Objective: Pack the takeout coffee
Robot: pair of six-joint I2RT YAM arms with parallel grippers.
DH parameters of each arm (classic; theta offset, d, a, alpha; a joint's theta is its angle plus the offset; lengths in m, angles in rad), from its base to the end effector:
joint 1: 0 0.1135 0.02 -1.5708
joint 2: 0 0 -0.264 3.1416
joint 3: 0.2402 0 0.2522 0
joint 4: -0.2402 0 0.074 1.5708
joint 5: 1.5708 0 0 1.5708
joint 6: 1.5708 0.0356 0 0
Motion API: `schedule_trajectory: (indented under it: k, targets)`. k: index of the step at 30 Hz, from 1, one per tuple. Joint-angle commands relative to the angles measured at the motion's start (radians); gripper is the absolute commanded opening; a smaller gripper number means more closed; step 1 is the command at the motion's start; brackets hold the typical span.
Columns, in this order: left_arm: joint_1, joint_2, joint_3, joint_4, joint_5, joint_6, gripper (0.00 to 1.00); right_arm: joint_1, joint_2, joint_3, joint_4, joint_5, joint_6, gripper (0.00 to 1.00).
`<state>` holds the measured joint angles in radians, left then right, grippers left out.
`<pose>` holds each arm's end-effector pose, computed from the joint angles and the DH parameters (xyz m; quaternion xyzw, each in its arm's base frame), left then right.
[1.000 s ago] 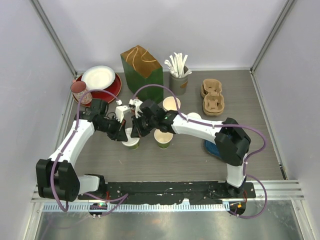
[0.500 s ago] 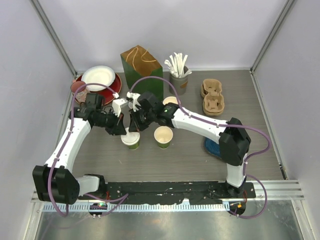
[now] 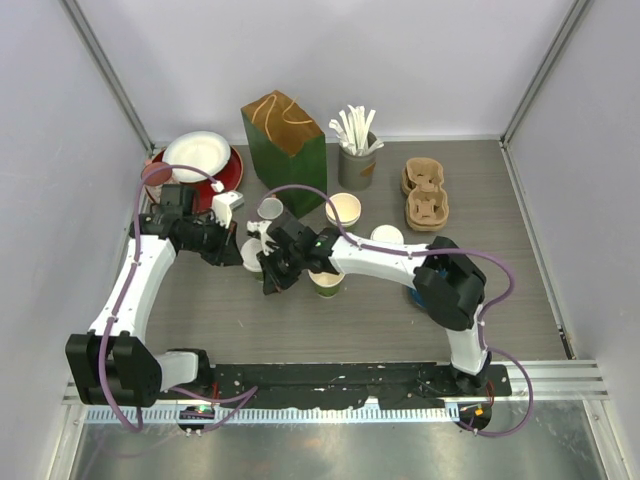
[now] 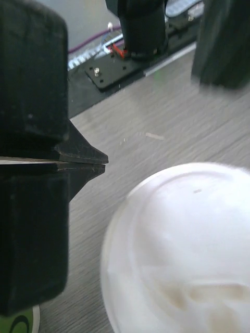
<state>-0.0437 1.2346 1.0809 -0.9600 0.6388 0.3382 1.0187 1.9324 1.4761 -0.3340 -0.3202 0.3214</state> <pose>0.2283 -0.0312 0.2925 0.2454 0.8944 -0.2710 0.2576 0.2189 0.3767 0.2298 -0.3689 0.8373 0.3488 0.2028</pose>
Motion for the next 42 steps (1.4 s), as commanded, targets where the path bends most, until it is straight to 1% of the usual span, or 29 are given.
schedule_trajectory:
  k: [1,4,7,11,15,16,19,21,27,32,35,42]
  targets:
    - [0.002,-0.010,0.001,0.020,-0.002,-0.010,0.00,-0.020,-0.007,0.016,0.018,0.006,0.005,0.01]
    - [0.002,-0.014,0.004,0.018,-0.002,-0.005,0.00,-0.020,-0.039,0.074,-0.013,0.013,0.002,0.01]
    - [0.002,-0.014,0.014,0.012,0.010,-0.007,0.00,-0.012,-0.053,0.125,-0.040,-0.017,-0.002,0.01]
    - [0.002,-0.015,0.030,0.018,-0.004,-0.019,0.00,-0.009,-0.073,0.156,-0.045,-0.010,-0.013,0.01]
    - [0.018,-0.012,0.039,0.072,-0.086,-0.074,0.00,-0.038,-0.021,0.262,-0.065,0.052,-0.033,0.01]
    - [0.022,-0.009,0.042,0.081,-0.099,-0.085,0.00,-0.043,-0.009,0.309,-0.069,0.058,-0.033,0.01]
    - [0.034,0.000,0.050,0.090,-0.120,-0.096,0.00,-0.051,0.048,0.366,-0.071,0.069,-0.047,0.01]
    - [0.036,0.006,0.044,0.089,-0.119,-0.094,0.00,-0.058,0.094,0.366,-0.069,0.069,-0.050,0.01]
    - [0.038,0.011,0.017,0.098,-0.125,-0.085,0.00,-0.106,0.143,0.219,0.006,0.049,-0.007,0.01]
    - [0.038,0.014,0.020,0.098,-0.126,-0.085,0.00,-0.106,0.145,0.208,-0.016,0.047,-0.008,0.01]
    - [0.038,0.012,0.030,0.096,-0.122,-0.084,0.00,-0.106,0.125,0.237,-0.036,0.056,-0.016,0.01]
    - [0.038,0.002,0.043,0.083,-0.108,-0.077,0.00,-0.077,0.102,0.412,-0.115,0.044,-0.053,0.01]
